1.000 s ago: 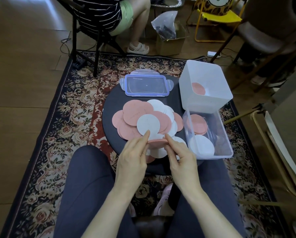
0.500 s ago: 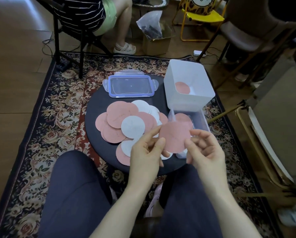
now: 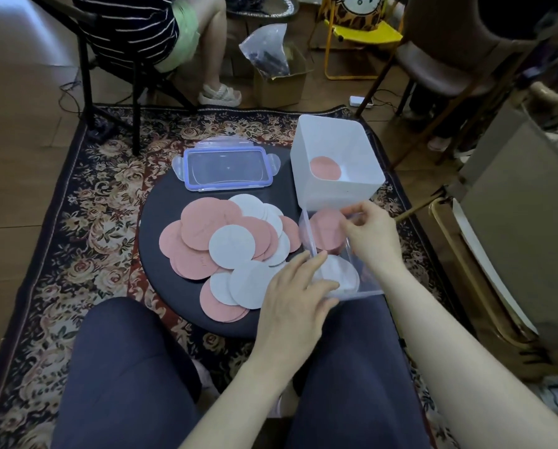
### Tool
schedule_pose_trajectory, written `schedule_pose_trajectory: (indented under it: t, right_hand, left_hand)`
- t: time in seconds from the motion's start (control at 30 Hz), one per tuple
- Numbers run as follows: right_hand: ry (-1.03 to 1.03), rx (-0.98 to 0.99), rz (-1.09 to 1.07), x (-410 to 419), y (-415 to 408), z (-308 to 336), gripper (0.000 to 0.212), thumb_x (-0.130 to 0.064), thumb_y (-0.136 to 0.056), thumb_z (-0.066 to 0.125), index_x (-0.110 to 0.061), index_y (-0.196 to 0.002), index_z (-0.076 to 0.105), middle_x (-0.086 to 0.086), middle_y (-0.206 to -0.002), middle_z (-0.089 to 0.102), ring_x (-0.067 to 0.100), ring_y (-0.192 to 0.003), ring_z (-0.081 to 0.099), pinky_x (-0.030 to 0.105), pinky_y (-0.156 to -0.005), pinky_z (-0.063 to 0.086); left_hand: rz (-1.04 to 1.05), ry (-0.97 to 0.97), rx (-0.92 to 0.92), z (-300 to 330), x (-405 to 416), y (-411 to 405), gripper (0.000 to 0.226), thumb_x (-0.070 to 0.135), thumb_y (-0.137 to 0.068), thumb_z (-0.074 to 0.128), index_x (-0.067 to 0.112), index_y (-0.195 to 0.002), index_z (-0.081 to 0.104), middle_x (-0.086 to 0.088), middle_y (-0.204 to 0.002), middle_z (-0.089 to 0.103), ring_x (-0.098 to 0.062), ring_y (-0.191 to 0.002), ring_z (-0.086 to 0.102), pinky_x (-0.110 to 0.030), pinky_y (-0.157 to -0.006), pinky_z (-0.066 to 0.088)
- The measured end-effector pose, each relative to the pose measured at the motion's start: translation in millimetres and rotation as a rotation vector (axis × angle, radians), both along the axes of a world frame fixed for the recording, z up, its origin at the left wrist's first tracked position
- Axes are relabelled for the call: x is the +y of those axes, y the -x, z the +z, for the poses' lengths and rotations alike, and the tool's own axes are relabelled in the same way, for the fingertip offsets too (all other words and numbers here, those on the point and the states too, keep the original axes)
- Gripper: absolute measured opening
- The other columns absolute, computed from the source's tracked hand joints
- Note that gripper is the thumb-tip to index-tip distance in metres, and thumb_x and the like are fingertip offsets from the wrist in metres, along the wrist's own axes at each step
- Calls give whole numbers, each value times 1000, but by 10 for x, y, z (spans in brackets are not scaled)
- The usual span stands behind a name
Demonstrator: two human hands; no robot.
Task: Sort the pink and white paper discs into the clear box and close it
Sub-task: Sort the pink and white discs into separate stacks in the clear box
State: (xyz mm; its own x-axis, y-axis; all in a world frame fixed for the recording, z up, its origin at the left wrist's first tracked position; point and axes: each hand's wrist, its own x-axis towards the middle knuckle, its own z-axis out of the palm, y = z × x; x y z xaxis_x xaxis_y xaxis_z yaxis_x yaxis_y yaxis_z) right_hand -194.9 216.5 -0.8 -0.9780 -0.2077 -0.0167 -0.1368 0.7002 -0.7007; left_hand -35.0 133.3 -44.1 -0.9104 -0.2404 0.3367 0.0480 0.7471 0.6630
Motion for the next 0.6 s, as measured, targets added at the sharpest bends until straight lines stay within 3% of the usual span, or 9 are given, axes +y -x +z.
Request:
schedule_pose_trajectory:
  t: [0.2,0.4,0.6]
  right_hand:
    - [-189,91,24,-87,-16,-31,20,-14,-88,50,-17,-102,65,5,-95,70,29,-91,62,42,-75,51]
    - [-187,69,30,-79,-48,-14,27,-13,-90,49,-16,-115,59,6,-107,68,30,-102,59,43,-84,49]
    - [127,23,85,-36,-229,98,16,-15,-88,56,-24,-100,63,-8,-94,68,24,-76,66,45,-78,54]
  left_hand:
    - [-8,0,9,-1,9,3,21,33,-88,52,23,-90,70,3,-137,56,-20,-128,48,-30,-97,38]
    - [-1,-11,20,-20,20,3,19,29,-88,54,23,-93,70,3,-137,57,-20,-128,48,-30,-98,38]
    - [19,-36,32,32,1,-43,31,24,-88,59,23,-119,62,1,-138,53,-18,-126,49,-32,-97,44]
